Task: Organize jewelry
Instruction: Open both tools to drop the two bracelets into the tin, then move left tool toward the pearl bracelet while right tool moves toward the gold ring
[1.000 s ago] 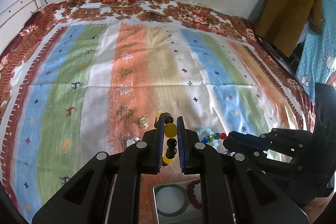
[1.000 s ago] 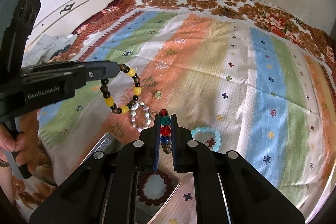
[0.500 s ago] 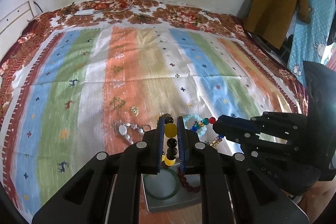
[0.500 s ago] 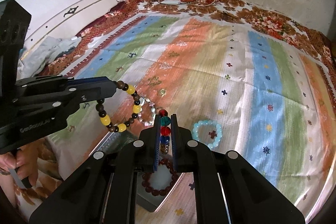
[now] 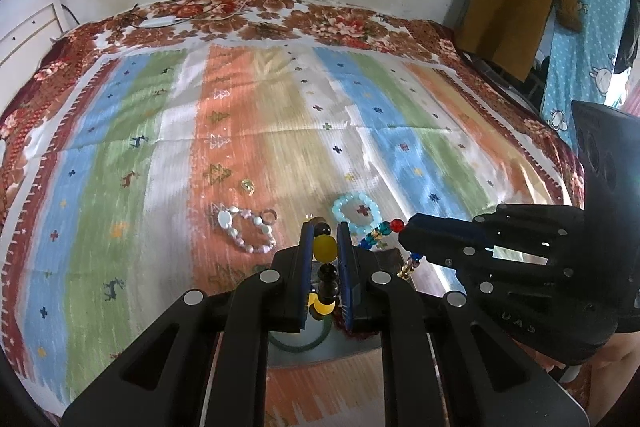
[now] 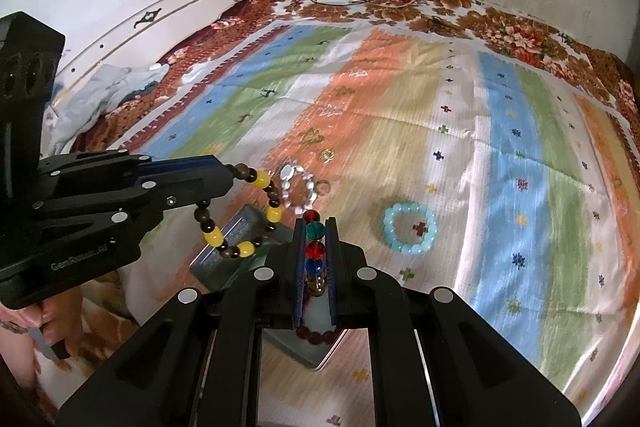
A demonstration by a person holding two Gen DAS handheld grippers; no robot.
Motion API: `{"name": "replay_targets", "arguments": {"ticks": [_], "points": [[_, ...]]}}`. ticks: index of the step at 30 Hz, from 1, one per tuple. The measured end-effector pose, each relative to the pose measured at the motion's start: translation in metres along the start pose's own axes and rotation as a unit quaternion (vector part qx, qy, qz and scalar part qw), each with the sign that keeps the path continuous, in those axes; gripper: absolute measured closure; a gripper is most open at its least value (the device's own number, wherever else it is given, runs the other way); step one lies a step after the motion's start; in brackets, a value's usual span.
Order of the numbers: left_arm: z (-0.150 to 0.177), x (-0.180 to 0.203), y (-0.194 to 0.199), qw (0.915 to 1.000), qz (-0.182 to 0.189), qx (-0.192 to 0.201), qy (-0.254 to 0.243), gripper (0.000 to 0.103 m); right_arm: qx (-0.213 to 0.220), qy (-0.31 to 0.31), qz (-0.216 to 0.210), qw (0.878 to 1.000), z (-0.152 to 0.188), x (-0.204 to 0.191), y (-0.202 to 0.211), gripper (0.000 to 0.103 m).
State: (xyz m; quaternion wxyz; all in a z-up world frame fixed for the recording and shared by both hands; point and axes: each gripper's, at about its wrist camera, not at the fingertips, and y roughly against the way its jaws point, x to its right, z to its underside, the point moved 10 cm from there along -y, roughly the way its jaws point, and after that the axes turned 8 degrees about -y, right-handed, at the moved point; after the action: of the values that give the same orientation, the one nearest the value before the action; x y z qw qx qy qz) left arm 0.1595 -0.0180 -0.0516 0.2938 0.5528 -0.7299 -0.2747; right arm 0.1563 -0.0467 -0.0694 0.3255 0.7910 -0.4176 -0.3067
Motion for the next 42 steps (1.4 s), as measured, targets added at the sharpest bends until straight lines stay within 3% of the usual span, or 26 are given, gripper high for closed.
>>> {"name": "replay_targets", "arguments": {"ticks": [16, 18, 20, 25, 28, 30, 32, 42], "points": [[0.021, 0.006, 0.001, 0.9998, -0.009, -0.015, -0.005, 0.091, -0.024, 0.022, -0.014, 0.999, 0.027, -0.016, -0.002, 0.093], [0.023, 0.001, 0.001, 0.9997, -0.016, -0.019, 0.005, 0.091, -0.018, 0.023, -0.003, 1.0, 0.027, -0.014, -0.002, 0.089], [0.022, -0.008, 0.002, 0.9994, -0.026, -0.018, 0.015, 0.087, -0.014, 0.013, 0.003, 1.0, 0.025, -0.008, 0.0, 0.07], [0.021, -0.041, 0.006, 0.9973, -0.046, -0.02, 0.055, 0.078, -0.005, -0.006, 0.008, 1.0, 0.018, 0.004, 0.001, 0.057], [0.023, -0.055, 0.003, 0.9956, -0.053, -0.029, 0.071, 0.073, -0.007, -0.019, 0.013, 1.0, 0.014, 0.012, -0.003, 0.054], [0.024, -0.061, 0.001, 0.9948, -0.05, -0.034, 0.082, 0.062, -0.009, -0.022, 0.016, 1.0, 0.012, 0.015, -0.006, 0.053], [0.025, -0.065, -0.001, 0.9941, -0.045, -0.039, 0.091, 0.058, -0.012, -0.028, 0.013, 0.999, 0.01, 0.017, -0.009, 0.051], [0.028, -0.077, -0.024, 0.9912, -0.058, -0.077, 0.09, 0.054, -0.02, -0.026, 0.017, 0.999, -0.002, 0.024, -0.023, 0.045]]}}
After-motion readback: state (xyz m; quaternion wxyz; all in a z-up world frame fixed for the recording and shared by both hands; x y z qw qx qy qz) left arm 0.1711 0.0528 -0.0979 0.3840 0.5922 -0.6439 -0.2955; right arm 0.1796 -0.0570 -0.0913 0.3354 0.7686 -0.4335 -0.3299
